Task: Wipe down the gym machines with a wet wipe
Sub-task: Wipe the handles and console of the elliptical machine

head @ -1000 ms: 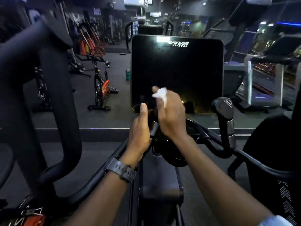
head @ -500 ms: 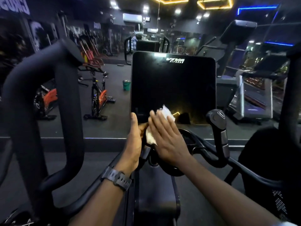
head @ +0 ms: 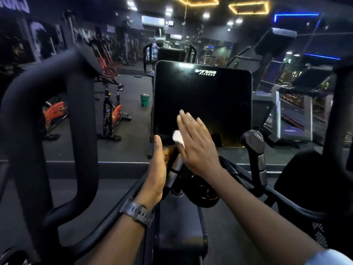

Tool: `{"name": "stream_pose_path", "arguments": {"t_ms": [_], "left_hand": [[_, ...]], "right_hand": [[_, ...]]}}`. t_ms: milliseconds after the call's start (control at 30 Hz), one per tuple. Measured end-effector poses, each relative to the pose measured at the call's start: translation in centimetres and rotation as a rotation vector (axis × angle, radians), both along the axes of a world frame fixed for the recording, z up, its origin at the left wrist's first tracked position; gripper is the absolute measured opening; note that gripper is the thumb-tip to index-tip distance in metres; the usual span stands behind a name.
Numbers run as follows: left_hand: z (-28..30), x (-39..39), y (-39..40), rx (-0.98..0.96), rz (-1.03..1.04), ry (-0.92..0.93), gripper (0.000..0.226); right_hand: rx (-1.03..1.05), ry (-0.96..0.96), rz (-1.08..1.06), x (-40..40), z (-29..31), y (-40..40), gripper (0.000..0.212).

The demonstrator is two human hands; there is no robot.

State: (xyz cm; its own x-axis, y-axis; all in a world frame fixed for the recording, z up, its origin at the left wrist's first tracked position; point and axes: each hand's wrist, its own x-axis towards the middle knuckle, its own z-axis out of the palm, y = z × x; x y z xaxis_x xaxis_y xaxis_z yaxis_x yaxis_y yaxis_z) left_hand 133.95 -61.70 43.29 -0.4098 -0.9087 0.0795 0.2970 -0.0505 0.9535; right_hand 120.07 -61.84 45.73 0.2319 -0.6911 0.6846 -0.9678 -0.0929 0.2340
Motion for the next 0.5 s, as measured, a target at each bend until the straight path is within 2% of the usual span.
{"name": "stream_pose_path", "arguments": {"t_ms": [67, 200, 267, 367, 400, 500], "left_hand": [[-0.2, -0.2, -0.2, 0.004, 0.0, 0.026, 0.082], [0.0, 0.2, -0.1, 0.019, -0.012, 0.048, 0.097], [-0.3, 0.0, -0.3, 0.005, -0.007, 0.051, 0.086], [-0.7, -0.5, -0.6, 0.016, -0.001, 0.045, 0.078], [-0.7, -0.5, -0.6, 0.014, 0.012, 0.054, 0.08], [-0.2, -0.3, -0.6, 0.017, 0.016, 0.059, 0.084]], "right_hand": [[-0.003, 0.006, -0.036, 1.3, 0.1, -0.5, 0.061], [0.076, 0.294, 0.144, -1.6, -2.5, 1.4, 0.062], [0.064, 0.209, 0.134, -2.4, -1.7, 1.3, 0.06], [-0.002, -0.084, -0.043, 0.7, 0.7, -0.6, 0.06], [-0.015, -0.069, -0.064, 1.7, 0.6, -1.0, 0.06], [0.035, 0.186, 0.058, 1.1, -2.2, 0.2, 0.064]]}}
